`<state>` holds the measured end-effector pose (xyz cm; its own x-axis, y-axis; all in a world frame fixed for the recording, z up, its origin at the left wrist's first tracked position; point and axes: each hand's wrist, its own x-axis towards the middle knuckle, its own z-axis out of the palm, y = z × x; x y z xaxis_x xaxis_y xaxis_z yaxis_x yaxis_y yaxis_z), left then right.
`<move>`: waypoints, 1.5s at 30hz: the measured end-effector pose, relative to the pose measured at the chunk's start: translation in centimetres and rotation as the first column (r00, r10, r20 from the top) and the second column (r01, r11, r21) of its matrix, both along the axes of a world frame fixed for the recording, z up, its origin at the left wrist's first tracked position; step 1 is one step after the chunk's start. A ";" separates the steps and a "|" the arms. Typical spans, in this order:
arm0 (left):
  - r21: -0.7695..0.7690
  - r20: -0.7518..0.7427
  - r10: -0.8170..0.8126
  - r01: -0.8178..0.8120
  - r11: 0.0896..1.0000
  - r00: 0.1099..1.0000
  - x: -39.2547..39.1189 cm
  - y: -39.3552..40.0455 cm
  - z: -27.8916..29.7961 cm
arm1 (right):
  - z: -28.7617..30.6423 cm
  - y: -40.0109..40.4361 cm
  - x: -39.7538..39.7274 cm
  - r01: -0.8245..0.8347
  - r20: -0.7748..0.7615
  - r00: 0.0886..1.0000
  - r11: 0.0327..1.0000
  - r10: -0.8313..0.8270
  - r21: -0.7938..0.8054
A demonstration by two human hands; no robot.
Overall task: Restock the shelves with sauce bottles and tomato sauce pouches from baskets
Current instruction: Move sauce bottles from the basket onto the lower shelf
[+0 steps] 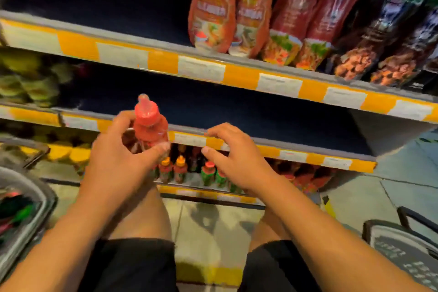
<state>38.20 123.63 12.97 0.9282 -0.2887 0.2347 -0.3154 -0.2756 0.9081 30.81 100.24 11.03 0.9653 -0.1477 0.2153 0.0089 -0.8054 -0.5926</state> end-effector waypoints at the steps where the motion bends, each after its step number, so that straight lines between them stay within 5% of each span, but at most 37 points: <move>1: 0.001 -0.010 0.038 -0.038 0.999 0.999 0.8 1.6 -0.5 | -0.8 0.5 1.8 -0.030 -0.047 0.999 0.999 0.028 -0.042; 14: -0.050 -0.233 0.270 -0.289 0.956 0.934 5.5 10.0 -12.5 | -6.4 5.3 17.9 -0.283 -0.427 0.899 0.873 0.097 -0.397; 25: 0.011 -0.405 0.396 -0.429 0.903 0.824 8.5 8.1 -25.5 | -9.3 5.2 19.2 -0.299 -0.320 0.937 0.795 0.140 -0.528; 34: 0.094 -0.469 0.571 -0.604 0.791 0.674 14.8 7.5 -30.3 | -9.2 6.0 18.9 -0.260 -0.319 0.945 0.761 0.075 -0.594; 45: 0.272 -0.301 0.632 -0.571 0.775 0.715 19.2 6.5 -33.0 | -9.1 6.2 19.1 -0.263 -0.315 0.946 0.758 0.081 -0.597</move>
